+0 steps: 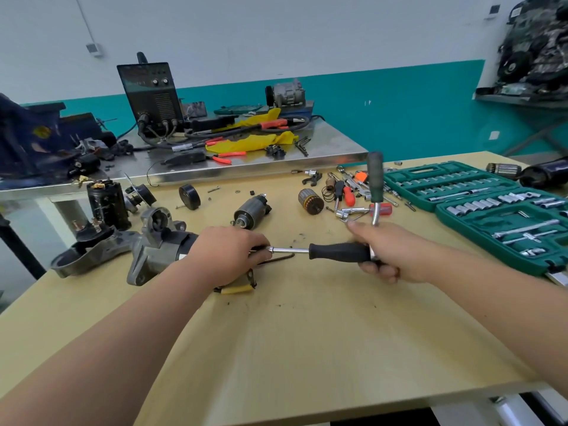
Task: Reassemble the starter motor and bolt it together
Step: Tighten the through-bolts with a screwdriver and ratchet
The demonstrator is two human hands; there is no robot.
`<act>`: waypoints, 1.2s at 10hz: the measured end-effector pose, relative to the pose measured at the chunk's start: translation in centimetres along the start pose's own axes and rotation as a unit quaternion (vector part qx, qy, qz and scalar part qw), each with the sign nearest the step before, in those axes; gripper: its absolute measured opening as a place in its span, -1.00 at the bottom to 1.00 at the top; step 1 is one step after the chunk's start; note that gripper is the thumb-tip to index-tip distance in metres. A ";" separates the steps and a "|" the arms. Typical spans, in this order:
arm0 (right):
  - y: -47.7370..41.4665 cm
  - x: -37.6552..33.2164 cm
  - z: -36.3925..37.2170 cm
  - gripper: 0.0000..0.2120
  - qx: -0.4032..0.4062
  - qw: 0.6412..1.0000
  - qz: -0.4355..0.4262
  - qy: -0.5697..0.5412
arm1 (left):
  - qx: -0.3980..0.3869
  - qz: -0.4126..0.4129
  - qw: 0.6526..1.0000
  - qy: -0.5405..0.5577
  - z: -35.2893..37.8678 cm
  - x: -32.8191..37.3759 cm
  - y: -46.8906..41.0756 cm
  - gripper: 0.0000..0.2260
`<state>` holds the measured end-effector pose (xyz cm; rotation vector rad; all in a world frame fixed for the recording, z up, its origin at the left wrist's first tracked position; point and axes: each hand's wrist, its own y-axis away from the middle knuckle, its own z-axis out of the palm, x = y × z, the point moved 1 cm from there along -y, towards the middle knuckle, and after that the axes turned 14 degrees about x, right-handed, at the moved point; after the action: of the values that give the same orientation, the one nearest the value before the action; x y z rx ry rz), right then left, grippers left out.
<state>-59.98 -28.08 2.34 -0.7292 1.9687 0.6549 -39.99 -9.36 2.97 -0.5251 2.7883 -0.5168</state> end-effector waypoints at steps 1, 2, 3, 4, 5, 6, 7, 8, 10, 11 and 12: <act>0.0 0.9 0.3 -0.47 0.019 0.994 -0.090 0.064 | 0.022 -0.006 1.000 0.002 0.1 -0.1 0.3 -0.74; 1.2 0.1 -0.7 -0.72 0.193 0.816 -0.440 0.323 | 0.026 -0.018 0.999 0.016 0.0 -0.2 0.2 -0.75; 0.3 -0.1 -0.2 -0.65 0.072 0.992 -0.102 -0.020 | 0.019 -0.008 1.000 0.016 0.0 -0.1 0.3 -0.71; -0.1 0.2 0.8 -0.46 -0.014 0.985 0.135 -0.102 | 0.032 -0.004 0.999 0.006 0.1 -0.2 0.7 -0.72; 0.0 0.7 -0.5 -0.64 0.158 0.895 -0.273 0.314 | 0.041 -0.021 0.999 0.026 0.0 -0.4 0.8 -0.73; 0.3 0.0 -1.3 -0.78 0.176 0.776 -0.464 0.389 | 0.027 -0.018 0.999 0.033 -0.1 -0.2 0.3 -0.70; 0.1 -0.5 -0.1 -0.61 0.087 0.993 -0.047 0.066 | 0.014 -0.011 1.000 -0.001 0.1 -0.2 0.4 -0.67; 0.2 -0.5 0.5 -0.47 0.065 0.996 0.061 0.005 | 0.025 -0.009 1.000 -0.006 0.3 -0.4 0.5 -0.69; 0.7 -0.2 -1.1 -0.75 0.141 0.758 -0.482 0.417 | 0.019 0.000 1.000 0.017 -0.1 -0.3 0.4 -0.67; 0.0 0.3 0.3 -0.60 0.045 0.998 -0.006 0.053 | 0.014 -0.015 1.000 -0.007 -0.2 -0.2 0.7 -0.65; 0.2 0.6 0.9 -0.51 0.039 0.998 0.054 0.013 | 0.000 -0.016 1.000 -0.021 -0.3 -0.2 0.6 -0.69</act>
<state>-59.90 -27.47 1.43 -0.5912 2.0574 0.6317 -40.08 -8.70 3.10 -0.5740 2.7433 -0.5068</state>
